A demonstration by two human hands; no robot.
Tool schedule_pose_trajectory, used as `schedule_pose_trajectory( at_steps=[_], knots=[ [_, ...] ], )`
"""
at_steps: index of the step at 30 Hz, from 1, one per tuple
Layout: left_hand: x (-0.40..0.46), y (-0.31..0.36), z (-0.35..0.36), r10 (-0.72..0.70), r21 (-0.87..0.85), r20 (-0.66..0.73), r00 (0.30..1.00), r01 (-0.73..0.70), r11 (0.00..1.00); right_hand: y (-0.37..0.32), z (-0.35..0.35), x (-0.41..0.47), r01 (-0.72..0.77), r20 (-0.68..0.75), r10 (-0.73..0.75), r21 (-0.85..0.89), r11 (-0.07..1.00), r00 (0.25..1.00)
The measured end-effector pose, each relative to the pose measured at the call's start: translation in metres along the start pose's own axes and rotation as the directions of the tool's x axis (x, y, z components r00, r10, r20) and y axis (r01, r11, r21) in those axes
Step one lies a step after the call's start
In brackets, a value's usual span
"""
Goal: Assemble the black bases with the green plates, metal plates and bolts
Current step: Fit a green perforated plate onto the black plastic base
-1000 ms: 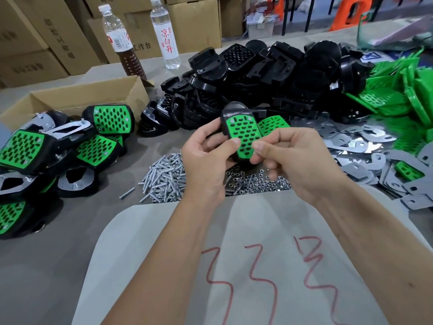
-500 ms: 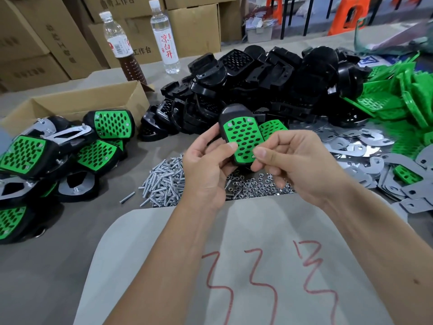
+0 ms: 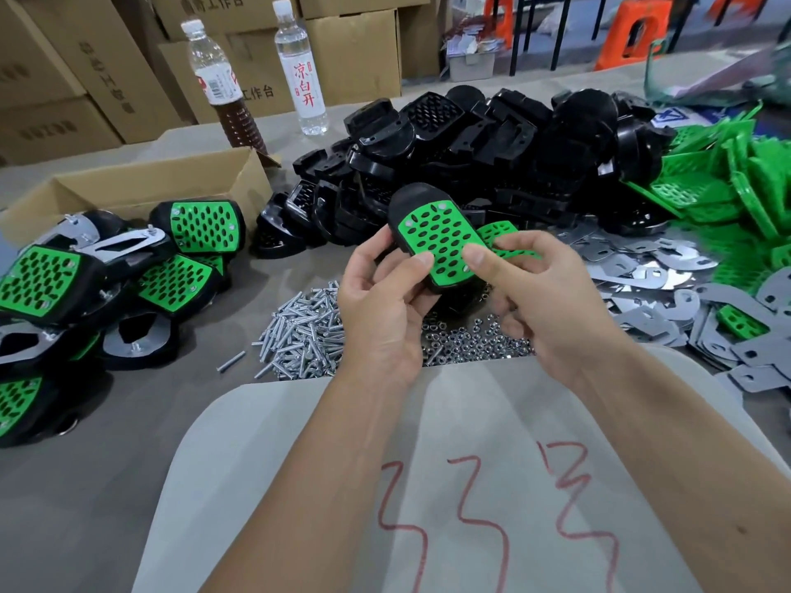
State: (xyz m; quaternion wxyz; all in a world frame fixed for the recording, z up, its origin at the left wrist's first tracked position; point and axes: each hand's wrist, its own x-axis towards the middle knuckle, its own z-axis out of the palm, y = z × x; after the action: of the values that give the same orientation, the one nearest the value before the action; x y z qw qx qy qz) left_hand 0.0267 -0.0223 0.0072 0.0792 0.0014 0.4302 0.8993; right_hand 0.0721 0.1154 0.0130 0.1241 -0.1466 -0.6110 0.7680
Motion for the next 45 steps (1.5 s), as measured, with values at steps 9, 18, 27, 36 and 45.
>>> schedule_pose_trajectory(
  at_steps=[9,18,27,36,45],
  knots=[
    [-0.005,-0.004,0.003,0.013,0.042,-0.004,1.0,-0.012,0.999,-0.006,-0.004,0.0,-0.131,0.245,0.102,0.106,0.986,0.964],
    [-0.006,-0.005,0.003,0.04,0.086,0.005,0.999,-0.04,0.995,-0.003,-0.009,0.001,-0.103,0.275,0.076,0.087,0.991,0.958],
    [-0.007,-0.006,0.008,0.091,0.133,0.066,0.994,-0.099,0.986,0.003,-0.009,0.003,0.078,0.228,-0.09,0.062,0.995,0.969],
    [-0.011,-0.009,0.017,0.087,0.334,-0.012,0.996,-0.078,0.939,0.006,0.002,0.0,0.198,0.083,-0.184,-0.216,0.956,0.979],
    [-0.017,0.008,0.034,-0.145,0.151,-0.031,0.989,0.148,0.978,0.002,0.033,-0.032,0.493,0.294,-0.529,-0.822,0.285,0.796]
  ],
)
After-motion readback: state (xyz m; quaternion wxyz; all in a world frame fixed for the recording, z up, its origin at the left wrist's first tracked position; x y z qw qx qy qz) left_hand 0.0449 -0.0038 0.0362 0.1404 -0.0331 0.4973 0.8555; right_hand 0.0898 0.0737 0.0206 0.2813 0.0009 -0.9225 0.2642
